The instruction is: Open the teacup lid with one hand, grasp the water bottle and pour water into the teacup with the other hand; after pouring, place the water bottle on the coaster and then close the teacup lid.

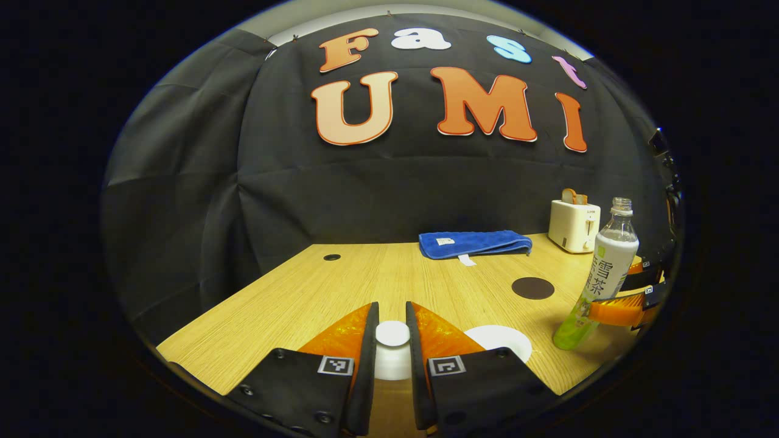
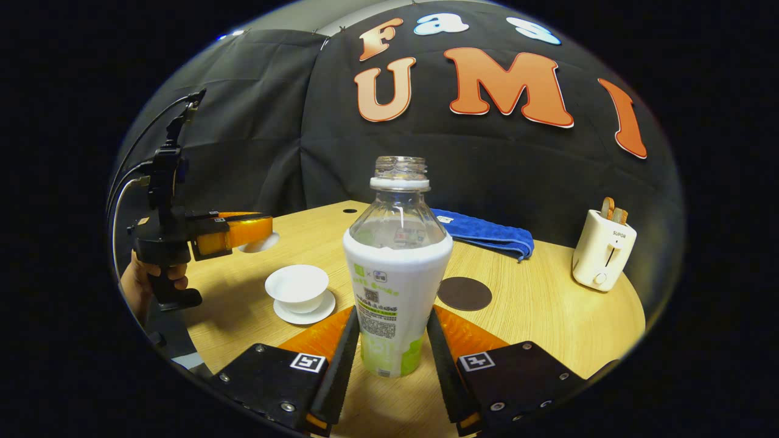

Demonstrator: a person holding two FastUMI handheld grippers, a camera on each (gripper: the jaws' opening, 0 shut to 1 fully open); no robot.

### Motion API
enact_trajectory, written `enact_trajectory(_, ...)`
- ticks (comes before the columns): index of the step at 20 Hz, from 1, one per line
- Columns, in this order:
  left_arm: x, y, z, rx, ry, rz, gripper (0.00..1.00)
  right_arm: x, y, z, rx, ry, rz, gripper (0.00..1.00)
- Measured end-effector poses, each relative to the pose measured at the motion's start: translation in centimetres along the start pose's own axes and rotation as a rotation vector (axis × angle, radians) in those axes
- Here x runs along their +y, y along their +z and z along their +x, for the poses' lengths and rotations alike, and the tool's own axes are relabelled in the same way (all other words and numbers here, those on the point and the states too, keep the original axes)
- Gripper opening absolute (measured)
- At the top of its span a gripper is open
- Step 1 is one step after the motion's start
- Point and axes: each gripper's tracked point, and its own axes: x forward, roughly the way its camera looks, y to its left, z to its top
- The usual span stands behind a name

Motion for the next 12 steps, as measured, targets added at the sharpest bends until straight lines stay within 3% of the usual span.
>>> enact_trajectory(12, 4.6, -1.1, -0.7, 0.004, 0.061, -0.027, 0.3, -3.4, 2.7, 0.5, 0.056, -0.213, -0.424, 0.65)
